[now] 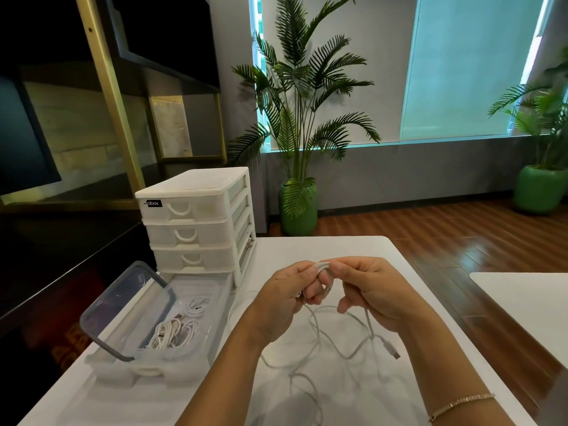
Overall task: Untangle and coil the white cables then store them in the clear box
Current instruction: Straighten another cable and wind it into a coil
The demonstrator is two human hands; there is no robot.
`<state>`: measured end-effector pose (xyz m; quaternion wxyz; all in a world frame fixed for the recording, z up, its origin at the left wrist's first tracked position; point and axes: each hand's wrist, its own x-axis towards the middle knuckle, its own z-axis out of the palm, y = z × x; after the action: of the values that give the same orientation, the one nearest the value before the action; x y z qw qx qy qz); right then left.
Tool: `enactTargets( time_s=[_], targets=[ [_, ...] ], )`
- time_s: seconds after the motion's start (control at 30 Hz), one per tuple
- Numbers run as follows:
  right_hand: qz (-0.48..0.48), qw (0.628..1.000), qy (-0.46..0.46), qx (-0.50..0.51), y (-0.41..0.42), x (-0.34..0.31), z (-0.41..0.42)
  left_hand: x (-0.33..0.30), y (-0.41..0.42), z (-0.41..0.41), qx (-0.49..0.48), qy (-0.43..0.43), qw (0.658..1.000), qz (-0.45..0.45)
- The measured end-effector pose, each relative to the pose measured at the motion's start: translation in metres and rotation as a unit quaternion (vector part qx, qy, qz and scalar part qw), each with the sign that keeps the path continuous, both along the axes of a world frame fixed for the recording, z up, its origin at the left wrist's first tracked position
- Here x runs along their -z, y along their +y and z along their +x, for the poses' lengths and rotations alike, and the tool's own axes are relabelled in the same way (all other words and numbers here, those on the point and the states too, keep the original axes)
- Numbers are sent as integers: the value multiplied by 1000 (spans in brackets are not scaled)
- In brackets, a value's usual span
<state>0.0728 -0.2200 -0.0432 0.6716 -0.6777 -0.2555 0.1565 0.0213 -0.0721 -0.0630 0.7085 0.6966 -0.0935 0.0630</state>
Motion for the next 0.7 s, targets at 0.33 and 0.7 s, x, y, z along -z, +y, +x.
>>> enactTargets(
  time_s=[0.33, 0.7],
  targets=[
    [76, 997, 4, 25, 14, 6, -1, 5, -9, 4, 31, 34, 968, -247],
    [-47, 988, -108, 97, 12, -1, -8, -5, -14, 3, 8, 81, 861, -502]
  ],
)
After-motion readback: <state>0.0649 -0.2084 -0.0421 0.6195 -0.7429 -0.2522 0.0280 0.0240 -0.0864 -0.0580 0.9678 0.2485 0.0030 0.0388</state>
